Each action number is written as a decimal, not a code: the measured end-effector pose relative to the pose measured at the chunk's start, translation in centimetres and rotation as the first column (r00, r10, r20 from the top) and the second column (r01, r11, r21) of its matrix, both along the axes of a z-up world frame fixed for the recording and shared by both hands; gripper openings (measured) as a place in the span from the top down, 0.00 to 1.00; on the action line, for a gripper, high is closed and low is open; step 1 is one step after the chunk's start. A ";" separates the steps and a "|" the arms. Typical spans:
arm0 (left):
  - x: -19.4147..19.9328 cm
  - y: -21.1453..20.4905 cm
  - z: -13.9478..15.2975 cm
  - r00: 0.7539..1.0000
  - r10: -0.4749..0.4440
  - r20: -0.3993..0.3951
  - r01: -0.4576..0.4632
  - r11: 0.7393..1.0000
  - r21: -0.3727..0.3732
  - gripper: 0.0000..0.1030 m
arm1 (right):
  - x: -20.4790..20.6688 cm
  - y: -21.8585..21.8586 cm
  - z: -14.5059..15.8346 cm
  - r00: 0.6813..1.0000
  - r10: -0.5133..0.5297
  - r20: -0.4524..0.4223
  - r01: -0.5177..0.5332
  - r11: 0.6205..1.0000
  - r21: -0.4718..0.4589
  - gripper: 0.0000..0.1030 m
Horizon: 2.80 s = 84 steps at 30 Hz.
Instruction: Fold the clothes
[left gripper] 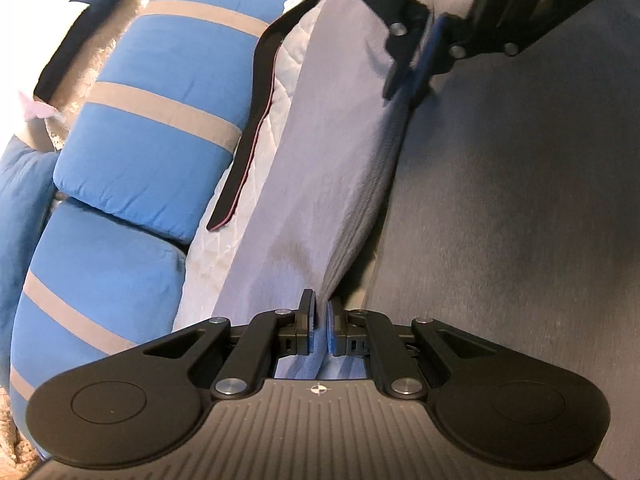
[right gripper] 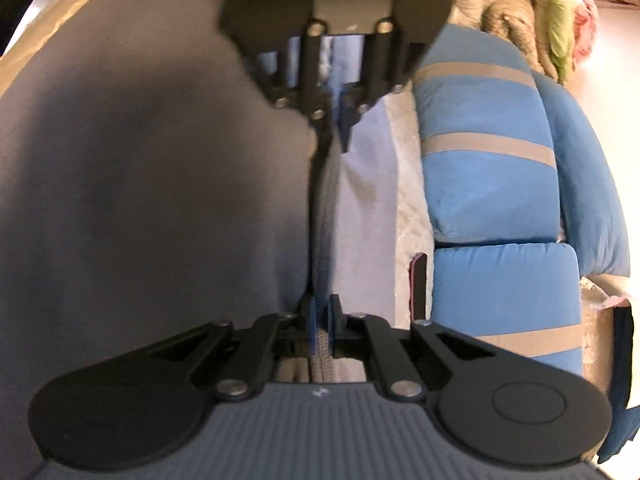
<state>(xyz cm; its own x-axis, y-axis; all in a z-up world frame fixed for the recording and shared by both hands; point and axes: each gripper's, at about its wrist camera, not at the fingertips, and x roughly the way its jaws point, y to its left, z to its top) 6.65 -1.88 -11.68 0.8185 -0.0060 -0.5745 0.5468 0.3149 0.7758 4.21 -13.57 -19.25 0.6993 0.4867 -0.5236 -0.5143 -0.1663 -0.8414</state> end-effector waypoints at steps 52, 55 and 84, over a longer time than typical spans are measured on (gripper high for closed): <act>12.7 34.8 4.6 0.820 0.364 -0.442 -0.570 0.596 -0.566 0.93 | 13.2 -13.5 8.6 0.696 -0.450 -0.560 0.682 0.658 0.319 0.00; 12.5 34.1 4.3 0.819 0.397 -0.414 -0.572 0.608 -0.550 0.93 | 14.9 -16.5 8.6 0.679 -0.468 -0.565 0.705 0.630 0.325 0.00; 12.4 34.5 4.0 0.755 0.490 -0.436 -0.648 0.453 -0.613 0.93 | 32.7 -29.8 5.0 0.456 -0.480 -0.750 0.876 0.390 0.283 0.45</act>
